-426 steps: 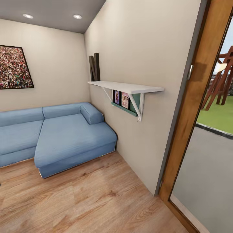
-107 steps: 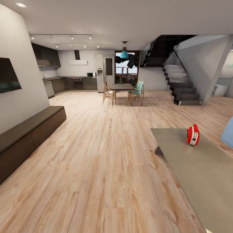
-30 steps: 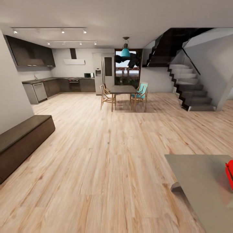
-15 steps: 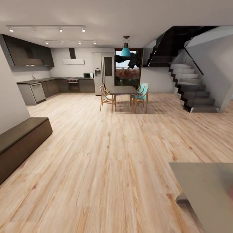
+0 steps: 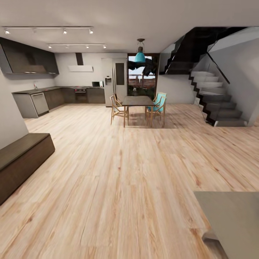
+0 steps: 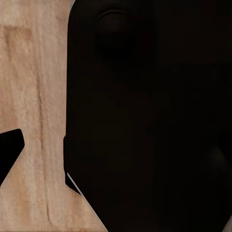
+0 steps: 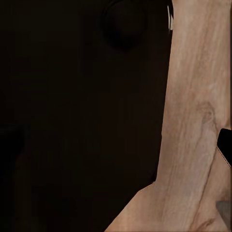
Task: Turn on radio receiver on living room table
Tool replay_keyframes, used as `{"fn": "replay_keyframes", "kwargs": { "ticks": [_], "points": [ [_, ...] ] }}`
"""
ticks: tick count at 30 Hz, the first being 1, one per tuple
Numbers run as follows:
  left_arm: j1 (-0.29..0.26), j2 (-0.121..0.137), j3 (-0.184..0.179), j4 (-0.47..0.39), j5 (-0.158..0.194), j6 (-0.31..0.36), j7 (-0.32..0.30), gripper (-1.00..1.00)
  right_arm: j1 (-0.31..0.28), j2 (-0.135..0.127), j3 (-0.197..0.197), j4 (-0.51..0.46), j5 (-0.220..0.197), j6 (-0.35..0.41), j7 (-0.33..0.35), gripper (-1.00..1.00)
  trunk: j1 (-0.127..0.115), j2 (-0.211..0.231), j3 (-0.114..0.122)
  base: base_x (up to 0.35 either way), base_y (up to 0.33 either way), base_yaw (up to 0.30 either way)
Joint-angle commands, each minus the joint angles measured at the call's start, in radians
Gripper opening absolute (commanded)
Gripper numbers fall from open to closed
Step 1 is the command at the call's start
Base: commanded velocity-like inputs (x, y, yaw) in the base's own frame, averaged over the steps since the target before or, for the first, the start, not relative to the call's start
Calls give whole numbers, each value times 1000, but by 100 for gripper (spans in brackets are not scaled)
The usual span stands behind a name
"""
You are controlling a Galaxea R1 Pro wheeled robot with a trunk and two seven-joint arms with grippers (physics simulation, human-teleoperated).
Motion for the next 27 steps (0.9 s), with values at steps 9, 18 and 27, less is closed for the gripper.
{"fn": "replay_keyframes", "kwargs": {
  "ticks": [9, 18, 27],
  "points": [
    [0, 0, 0, 1, 0, 0, 0, 100, 0, 0, 1, 0, 0, 0, 0, 100, 0, 0, 0, 323, 0, 0],
    [0, 0, 0, 0, 0, 0, 0, 100, 0, 0, 1, 0, 0, 0, 0, 100, 0, 0, 0, 323, 0, 0],
    [0, 0, 0, 0, 0, 0, 0, 100, 0, 0, 1, 0, 0, 0, 0, 100, 0, 0, 0, 323, 0, 0]
  ]
}}
